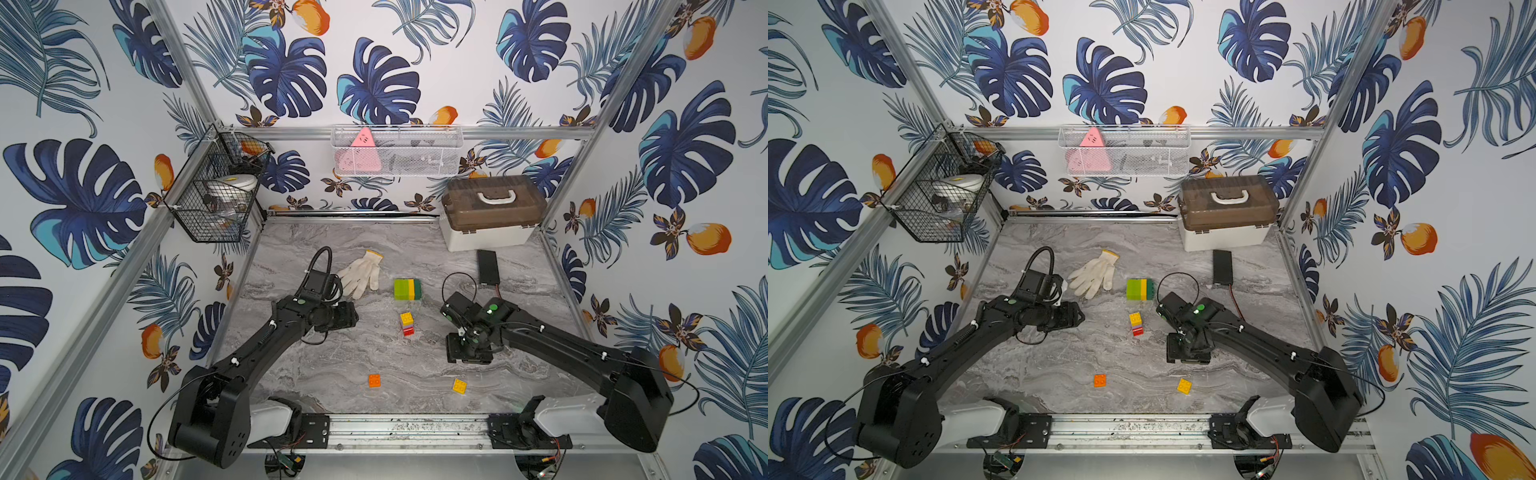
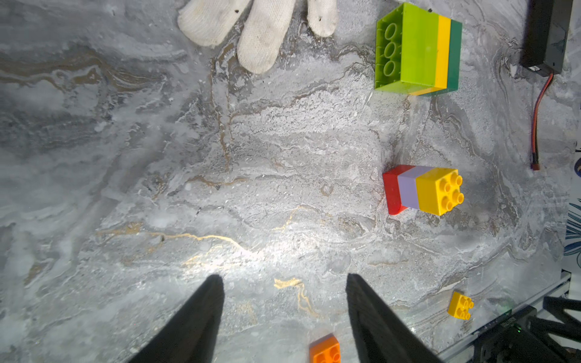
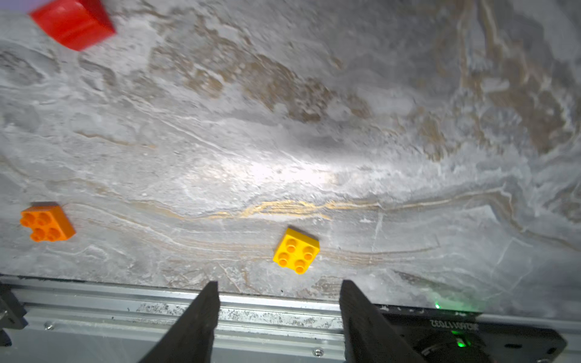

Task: Assemble the number 1 with lego
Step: Pick up the lego brick from the center of the board.

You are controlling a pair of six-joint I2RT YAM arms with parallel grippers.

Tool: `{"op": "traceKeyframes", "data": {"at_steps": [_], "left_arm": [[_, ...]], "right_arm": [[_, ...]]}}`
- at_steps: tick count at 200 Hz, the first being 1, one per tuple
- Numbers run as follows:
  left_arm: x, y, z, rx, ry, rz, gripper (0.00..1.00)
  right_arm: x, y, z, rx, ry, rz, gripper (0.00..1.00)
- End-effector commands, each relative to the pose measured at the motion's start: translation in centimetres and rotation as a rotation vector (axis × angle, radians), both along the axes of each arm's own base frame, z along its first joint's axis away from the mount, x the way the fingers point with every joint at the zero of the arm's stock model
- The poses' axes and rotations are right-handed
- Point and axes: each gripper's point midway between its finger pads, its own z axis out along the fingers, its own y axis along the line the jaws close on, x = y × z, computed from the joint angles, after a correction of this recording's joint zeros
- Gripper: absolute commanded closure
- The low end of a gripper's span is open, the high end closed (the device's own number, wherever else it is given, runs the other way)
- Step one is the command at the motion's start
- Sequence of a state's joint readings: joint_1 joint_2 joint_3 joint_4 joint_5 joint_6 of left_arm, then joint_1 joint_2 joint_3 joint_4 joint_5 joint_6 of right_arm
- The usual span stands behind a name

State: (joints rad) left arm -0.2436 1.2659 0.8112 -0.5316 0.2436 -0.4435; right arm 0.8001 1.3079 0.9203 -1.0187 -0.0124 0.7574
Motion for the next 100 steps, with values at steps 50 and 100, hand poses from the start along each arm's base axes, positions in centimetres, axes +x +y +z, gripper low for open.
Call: {"op": "traceKeyframes", "data": {"at_steps": [50,100], "left_arm": [[-0.1,-0.3,0.6,-0.025,-0.009,-0.002,0.33],[-0.2,-0.3,0.8,-0.025,-0.014,-0.001,0.33]], "right_arm": [[-3.2,0.6,-3.1,0.093,0.073,-0.265,0.41],[-3.7,1.7,-4.9,0.088,0.110,-0.301,0.42]]}}
